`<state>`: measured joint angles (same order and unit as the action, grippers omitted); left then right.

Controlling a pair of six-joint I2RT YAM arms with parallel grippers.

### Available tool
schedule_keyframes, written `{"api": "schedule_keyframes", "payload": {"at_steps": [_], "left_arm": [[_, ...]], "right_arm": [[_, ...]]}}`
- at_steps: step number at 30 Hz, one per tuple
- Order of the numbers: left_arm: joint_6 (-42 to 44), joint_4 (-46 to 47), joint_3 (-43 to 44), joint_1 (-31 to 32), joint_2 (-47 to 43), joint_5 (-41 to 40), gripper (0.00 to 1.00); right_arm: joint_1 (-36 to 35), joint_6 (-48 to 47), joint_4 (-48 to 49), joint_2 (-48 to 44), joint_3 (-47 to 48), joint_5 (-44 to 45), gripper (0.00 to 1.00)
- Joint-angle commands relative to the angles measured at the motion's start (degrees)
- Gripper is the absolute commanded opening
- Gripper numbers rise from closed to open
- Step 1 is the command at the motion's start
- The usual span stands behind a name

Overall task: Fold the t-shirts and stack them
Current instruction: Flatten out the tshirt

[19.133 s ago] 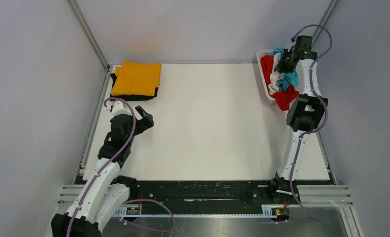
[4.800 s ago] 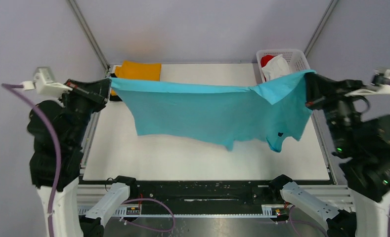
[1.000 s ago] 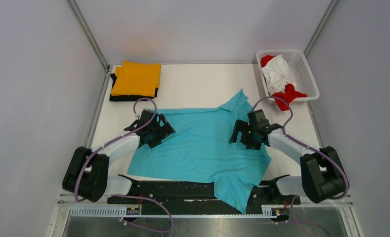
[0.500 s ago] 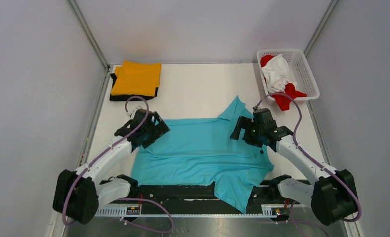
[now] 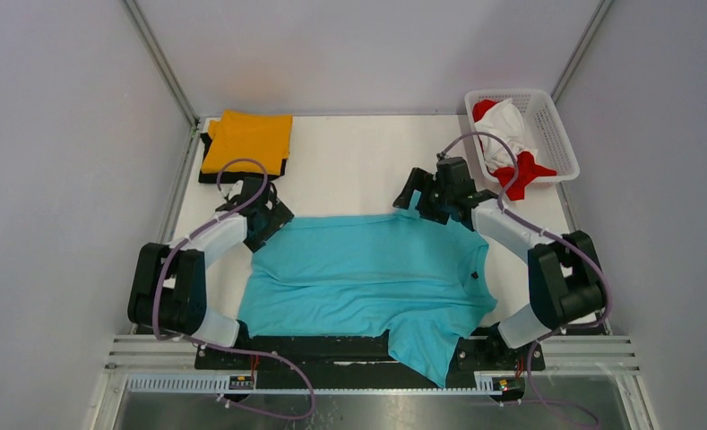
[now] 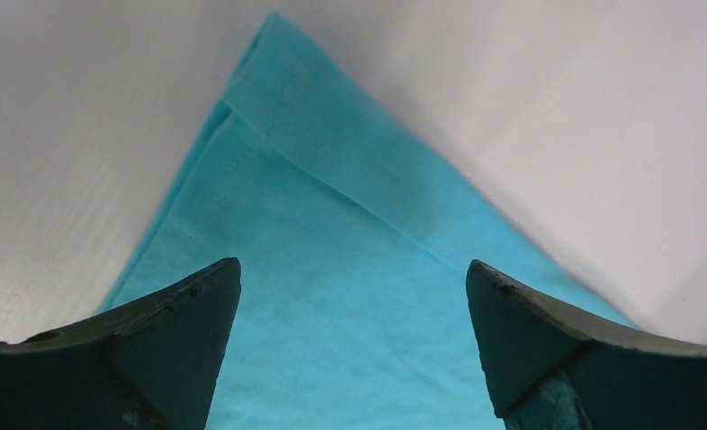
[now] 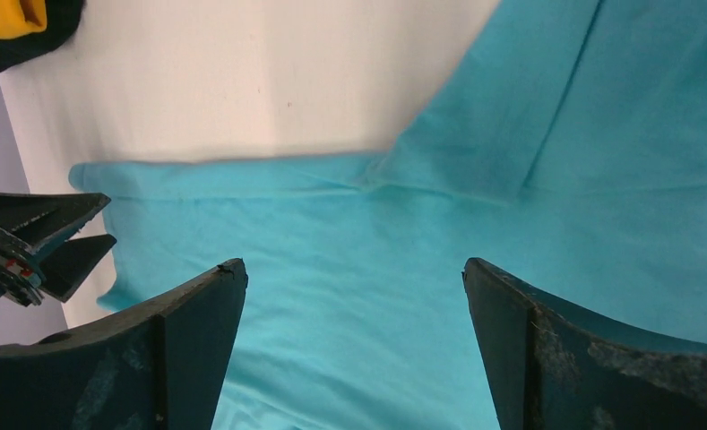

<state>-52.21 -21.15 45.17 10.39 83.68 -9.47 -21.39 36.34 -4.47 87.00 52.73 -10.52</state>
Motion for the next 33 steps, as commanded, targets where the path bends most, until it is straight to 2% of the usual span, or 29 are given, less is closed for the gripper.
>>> {"api": "schedule_keyframes", "payload": {"at_steps": [1, 6, 9, 11, 18, 26, 33], "left_arm": [[1.4, 2.6, 3.7, -1.9, 2.7, -4.1, 0.94], [1.2, 4.7, 5.5, -4.1, 5.9, -3.3, 0.82], [0.9, 5.1, 6.9, -5.0, 7.4, -3.1, 0.72], [0.9, 5.2, 7.6, -5.4, 8.3, -2.8, 0.61], [1.2, 5.3, 10.8, -6.1, 11.9, -1.2, 0.38], [1.1, 5.4, 12.2, -6.9, 12.5, -0.7, 0.30], [1.0, 5.3, 13.6, -7.5, 13.5, 1.1, 0.18]], "right_arm": [[-0.3, 0.7, 3.0, 4.7, 5.3, 0.5, 0.99], [-0.3, 1.9, 3.3, 10.3, 8.7, -1.7, 0.99], [-0.2, 1.2, 1.4, 11.1, 9.1, -0.1, 0.99], [-0.2, 0.3, 0.0, 10.6, 8.5, 2.0, 0.99], [0.1, -2.0, -2.7, 9.1, 6.6, 5.2, 0.99], [0.2, -1.4, -4.6, 11.5, 8.7, 6.3, 1.00], [0.2, 0.3, -4.3, 14.3, 9.7, 6.7, 0.99]]}}
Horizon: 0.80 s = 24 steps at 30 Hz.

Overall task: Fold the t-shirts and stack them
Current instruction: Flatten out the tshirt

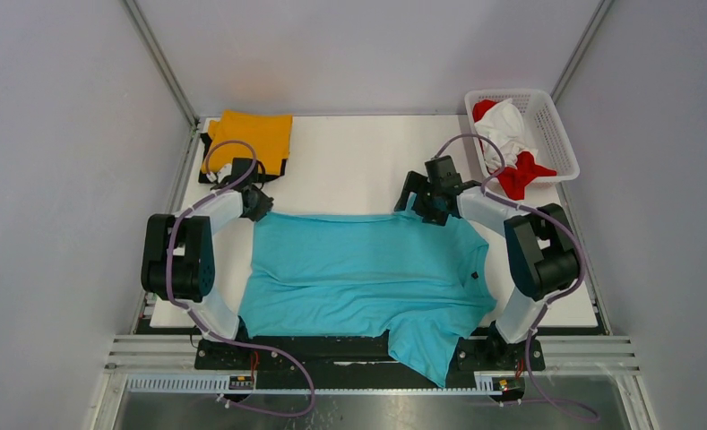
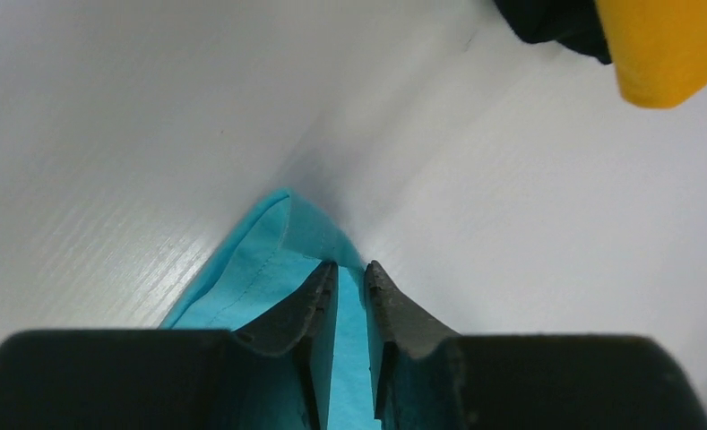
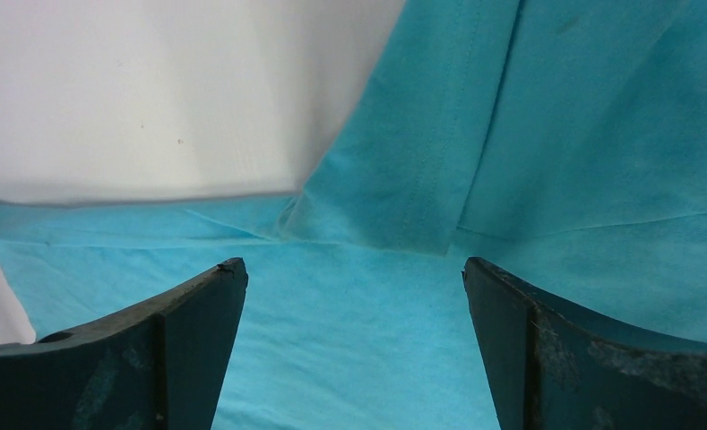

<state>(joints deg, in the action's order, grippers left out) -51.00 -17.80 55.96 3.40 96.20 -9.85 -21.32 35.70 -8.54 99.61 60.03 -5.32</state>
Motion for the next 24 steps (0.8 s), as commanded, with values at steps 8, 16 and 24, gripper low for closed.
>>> {"api": "schedule_keyframes", "payload": {"at_steps": [8, 16, 24], "left_arm": [[-0.5, 1.0, 3.5, -1.0, 1.9, 2.3, 0.13], [0.0, 0.5, 4.9, -1.6, 3.0, 2.6, 0.13], [-0.3, -1.0, 9.3, -2.9, 5.4, 2.1, 0.23]], "right_arm": [[0.1, 2.4, 2.6, 5.6, 6.1, -0.3, 0.96], [0.1, 2.5, 3.7, 10.2, 13.2, -0.7, 0.97], [0.0, 5.7, 2.4, 21.7, 26.9, -5.9, 0.98]]}}
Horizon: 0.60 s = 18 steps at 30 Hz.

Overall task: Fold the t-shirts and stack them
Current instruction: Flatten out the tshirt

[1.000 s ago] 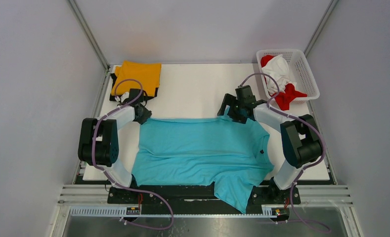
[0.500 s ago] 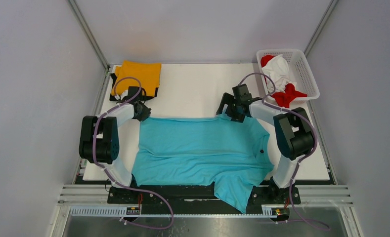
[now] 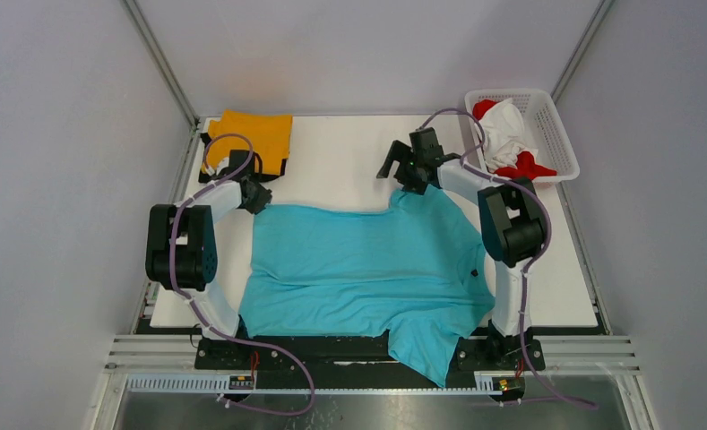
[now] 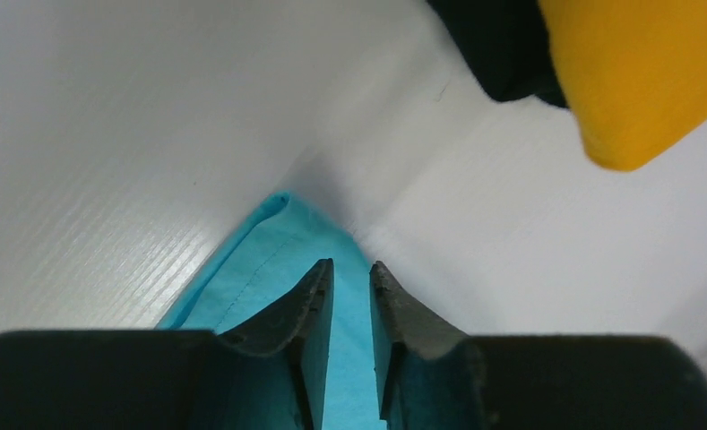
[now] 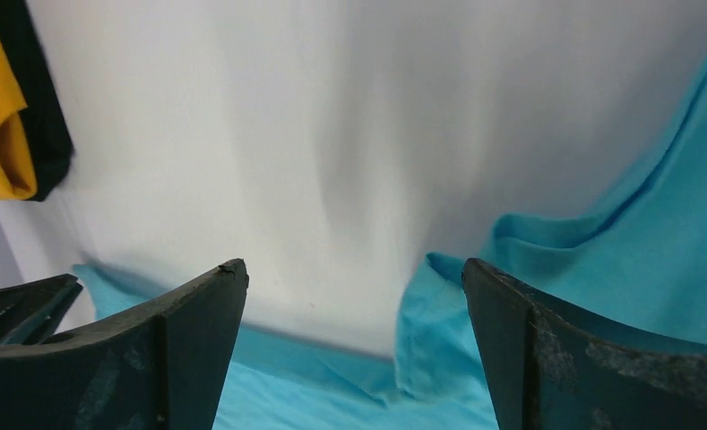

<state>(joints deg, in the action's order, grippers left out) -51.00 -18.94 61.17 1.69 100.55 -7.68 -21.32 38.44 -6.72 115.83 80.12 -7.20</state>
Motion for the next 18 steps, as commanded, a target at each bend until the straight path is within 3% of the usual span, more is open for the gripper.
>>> {"api": "schedule_keyframes", "payload": {"at_steps": [1, 5, 8, 13, 18], "left_arm": [[-0.3, 0.4, 4.7, -1.5, 1.5, 0.0, 0.26], [-0.5, -0.8, 9.0, -3.9, 4.0, 3.5, 0.36], [-0.1, -1.3, 10.2, -4.5, 2.5, 3.9, 0.64], [1.2, -0.9, 7.8, -4.4, -4.0, 6.5, 0.98], [2.0, 0.1, 0.0, -2.6, -9.6, 14.1, 0.99]], "right_arm": [[0.1, 3.6, 0.6, 6.9, 8.6, -3.9, 0.98], [0.1, 4.1, -0.3, 8.8, 15.8, -2.3, 0.99], [0.0, 1.1, -1.2, 6.8, 18.3, -2.0, 0.99], [0.1, -5.4, -2.5, -0.7, 12.5, -0.1, 0.99], [0.0, -7.1, -5.4, -9.6, -3.0, 0.7, 0.99]]}}
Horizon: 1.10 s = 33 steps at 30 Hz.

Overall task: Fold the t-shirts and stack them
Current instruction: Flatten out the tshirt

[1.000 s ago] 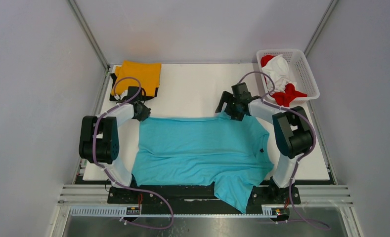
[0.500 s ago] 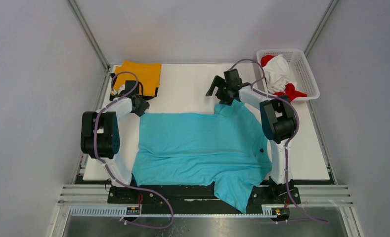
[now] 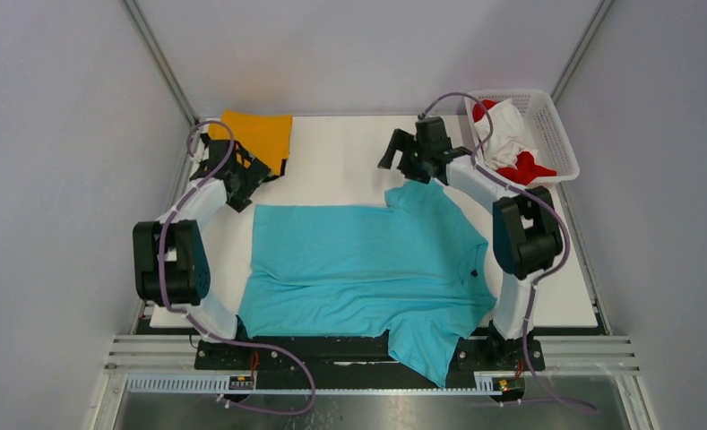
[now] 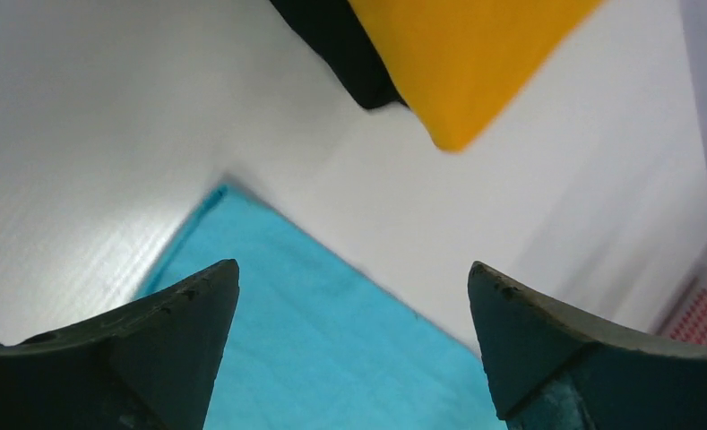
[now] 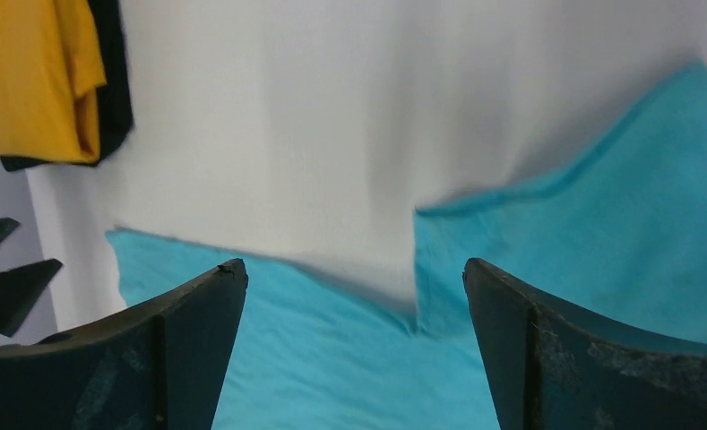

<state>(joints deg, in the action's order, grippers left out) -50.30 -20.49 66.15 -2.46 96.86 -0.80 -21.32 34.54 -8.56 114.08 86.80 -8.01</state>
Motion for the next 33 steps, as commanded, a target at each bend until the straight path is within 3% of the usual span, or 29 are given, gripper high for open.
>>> {"api": "schedule_keyframes", "payload": {"at_steps": [1, 7, 12, 21, 33], "left_arm": [[1.6, 1.6, -6.8, 2.1, -6.7, 8.3, 0.99], [2.2, 1.6, -14.8, 11.2, -8.9, 9.5, 0.99], [2.6, 2.8, -13.9, 16.0, -3.4, 6.0, 0.99], [2.6, 3.0, -3.9, 16.1, 9.4, 8.2, 0.99], [3.3, -2.9, 13.6, 15.5, 20.9, 6.9, 0.99]], "right_arm": [[0.1, -3.3, -4.2, -9.7, -12.8, 2.2, 1.00], [0.1, -5.8, -9.7, -18.3, -25.5, 7.6, 0.99], [1.5, -4.8, -10.5, -18.0, -28.1, 6.7, 0.99], [6.3, -4.5, -15.6, -9.7, -19.5, 6.4, 1.00], [11.3, -3.8, -17.4, 4.5, -2.1, -0.5, 0.99]]}}
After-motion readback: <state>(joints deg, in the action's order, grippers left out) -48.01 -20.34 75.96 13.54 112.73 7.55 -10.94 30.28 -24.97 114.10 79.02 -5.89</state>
